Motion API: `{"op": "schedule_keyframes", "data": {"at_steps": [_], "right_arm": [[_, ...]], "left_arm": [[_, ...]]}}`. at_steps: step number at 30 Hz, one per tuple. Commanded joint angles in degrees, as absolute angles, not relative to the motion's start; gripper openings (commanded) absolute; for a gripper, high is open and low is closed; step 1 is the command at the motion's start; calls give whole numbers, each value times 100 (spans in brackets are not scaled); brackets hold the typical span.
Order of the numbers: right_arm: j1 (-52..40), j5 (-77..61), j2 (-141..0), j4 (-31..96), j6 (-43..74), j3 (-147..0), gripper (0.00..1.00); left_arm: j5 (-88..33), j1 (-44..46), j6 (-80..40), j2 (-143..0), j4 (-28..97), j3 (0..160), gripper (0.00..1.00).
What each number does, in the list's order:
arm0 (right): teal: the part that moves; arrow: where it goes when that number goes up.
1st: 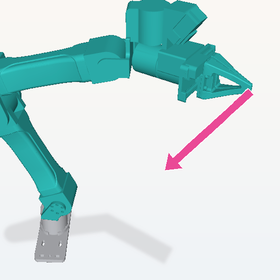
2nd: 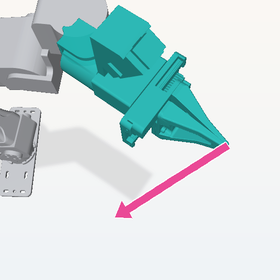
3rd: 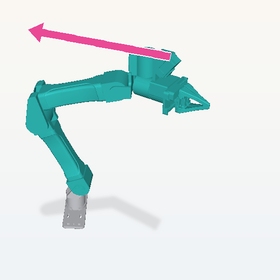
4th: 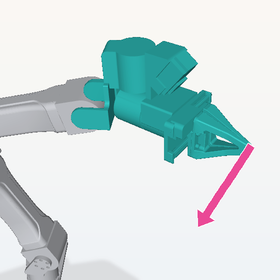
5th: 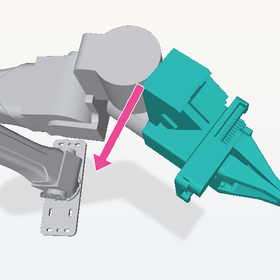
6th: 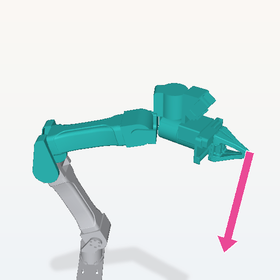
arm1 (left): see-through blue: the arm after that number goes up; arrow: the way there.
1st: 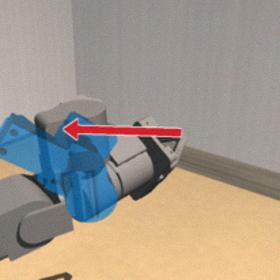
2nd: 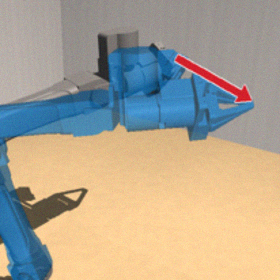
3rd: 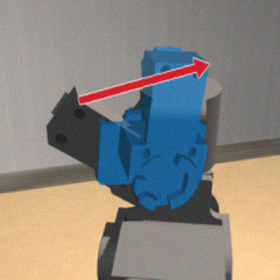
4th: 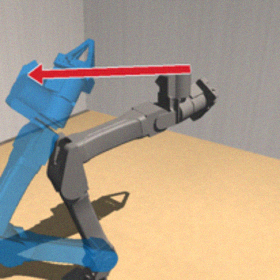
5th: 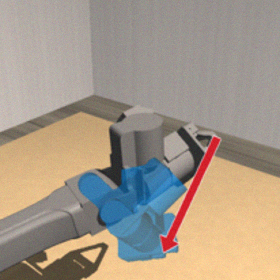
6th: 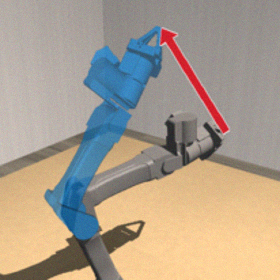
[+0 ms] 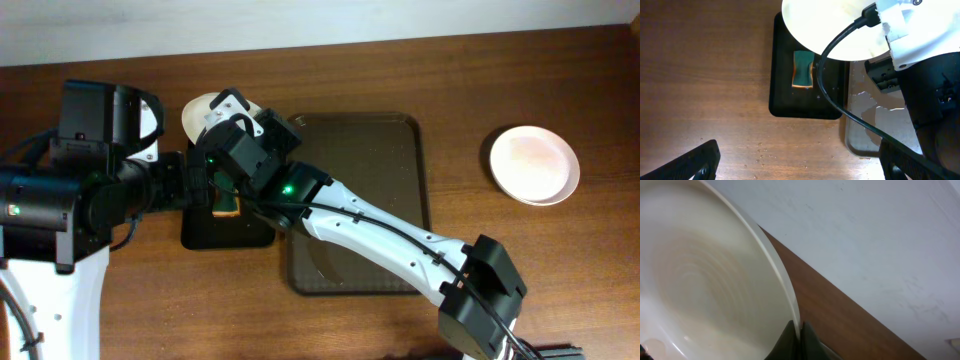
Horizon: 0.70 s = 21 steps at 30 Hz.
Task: Clean dirty plates on tray and stack at the side
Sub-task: 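Lift the white plate with the right gripper and carry it right, then lower the white plate onto the plate stack at right and release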
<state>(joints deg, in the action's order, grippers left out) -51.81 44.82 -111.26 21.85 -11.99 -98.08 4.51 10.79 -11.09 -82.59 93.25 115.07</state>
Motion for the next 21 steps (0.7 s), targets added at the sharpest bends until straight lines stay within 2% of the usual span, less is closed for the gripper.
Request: {"op": "schedule_keyframes", "data": {"at_steps": [1,6,11,15,17,21], "right_arm": [[-5299,4501,-10906,2169,-1175,-9880,4],[-5199,4460,-10906,2329,-976,-9880,4],[-4609,3793,-10875,3273,755,-9885,4],[-3557,1964,-10556,4110,2038,-9913,4],[-2698,864,-10353,4552,2462,-9913,4],[-854,-548,-10215,5328,2493,-9911,4]], "left_arm": [[423,1070,-1059,-8259,9255,11531,99],[425,1070,-1059,-8259,9255,11531,100],[425,1070,-1059,-8259,9255,11531,100],[425,1070,-1059,-8259,9255,11531,100],[425,1070,-1059,-8259,9255,11531,100],[425,1070,-1059,-8259,9255,11531,100]]}}
